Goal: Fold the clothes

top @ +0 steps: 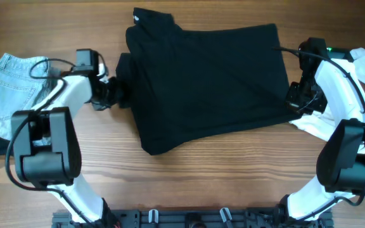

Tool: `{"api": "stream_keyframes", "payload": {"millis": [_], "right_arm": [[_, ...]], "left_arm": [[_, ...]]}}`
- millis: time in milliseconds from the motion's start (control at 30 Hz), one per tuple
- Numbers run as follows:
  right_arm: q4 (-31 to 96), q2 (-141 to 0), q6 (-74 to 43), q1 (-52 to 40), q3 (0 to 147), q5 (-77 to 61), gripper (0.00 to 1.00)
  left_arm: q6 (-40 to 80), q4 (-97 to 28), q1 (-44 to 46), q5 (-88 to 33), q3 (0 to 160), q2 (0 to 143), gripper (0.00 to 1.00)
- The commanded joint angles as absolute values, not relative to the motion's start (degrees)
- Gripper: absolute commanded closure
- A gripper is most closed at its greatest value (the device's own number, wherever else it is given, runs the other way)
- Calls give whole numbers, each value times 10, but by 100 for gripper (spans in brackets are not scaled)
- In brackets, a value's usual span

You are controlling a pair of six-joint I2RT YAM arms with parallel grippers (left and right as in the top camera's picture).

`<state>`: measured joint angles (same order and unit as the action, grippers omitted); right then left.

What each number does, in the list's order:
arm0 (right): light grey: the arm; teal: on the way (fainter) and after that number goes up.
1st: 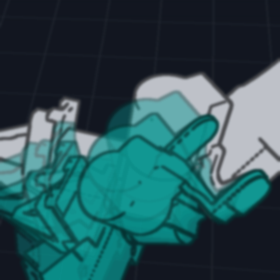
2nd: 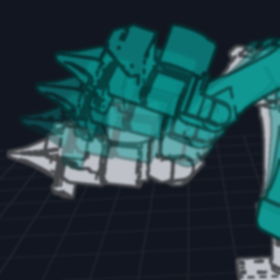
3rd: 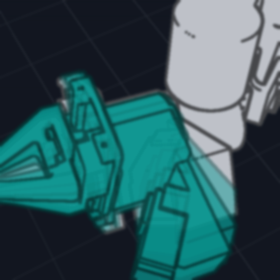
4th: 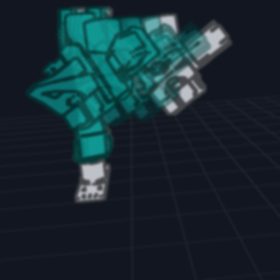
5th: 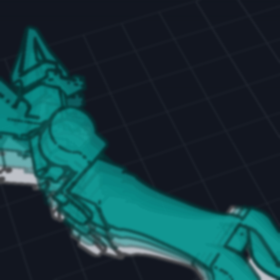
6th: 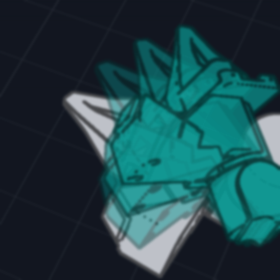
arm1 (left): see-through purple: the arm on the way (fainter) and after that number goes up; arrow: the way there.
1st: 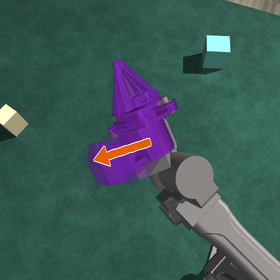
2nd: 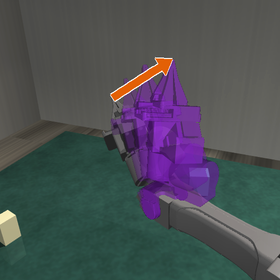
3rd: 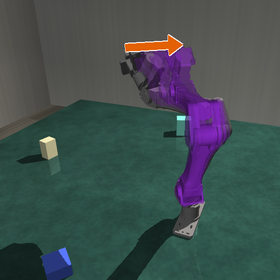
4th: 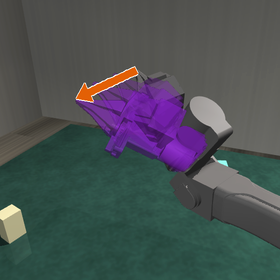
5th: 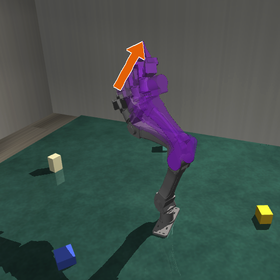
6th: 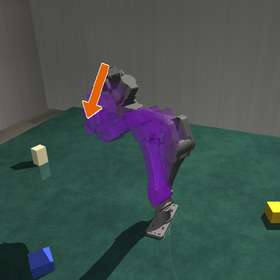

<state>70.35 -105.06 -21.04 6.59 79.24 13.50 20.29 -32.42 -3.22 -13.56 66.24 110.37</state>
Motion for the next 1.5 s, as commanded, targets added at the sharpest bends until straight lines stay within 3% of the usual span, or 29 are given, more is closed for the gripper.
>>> {"api": "stream_keyframes", "payload": {"millis": [0,100,200,233,267,300,333,433,500,600,667,700,733,767,933,1133,1300,1467], "right_arm": [[682,-1055,-169,70,792,87,95],[656,-1055,-117,65,792,-10,95],[653,-1055,-121,53,792,1,94],[653,-1055,-122,53,792,1,94],[653,-1055,-121,53,792,2,94],[653,-1055,-122,53,792,2,94],[653,-1055,-122,53,792,1,94],[654,-1055,-121,53,792,1,94],[654,-1055,-121,53,792,1,94],[654,-1055,-121,53,792,2,94],[653,-1055,-121,53,792,2,94],[654,-1055,-121,53,792,2,94],[654,-1055,-121,53,792,2,94],[654,-1055,-121,53,792,2,94],[649,-1055,-121,53,792,4,94],[631,-1055,-121,53,792,3,94],[628,-1055,-121,53,792,3,91],[628,-1055,-120,53,792,4,88]], "left_arm": [[204,-343,-110,-77,719,1073,96],[204,-341,-149,-79,742,1050,96],[198,-381,-139,-159,741,1051,96],[198,-393,-132,-174,740,1051,90],[197,-402,-120,-185,737,1051,47],[198,-403,-107,-189,731,1051,33],[197,-401,-90,-189,722,1052,26],[199,-383,-50,-191,690,1071,24],[200,-371,-34,-203,676,1100,26],[200,-368,-29,-241,673,1141,38],[200,-369,-20,-253,673,1162,55],[199,-369,-16,-253,673,1167,70],[197,-369,-15,-253,673,1168,92],[198,-368,-16,-249,674,1168,96],[198,-371,-84,-155,690,1135,96],[198,-375,-183,-183,719,1081,96],[125,-399,-133,-337,719,1081,96],[91,-618,-23,-294,719,1081,96]]}}
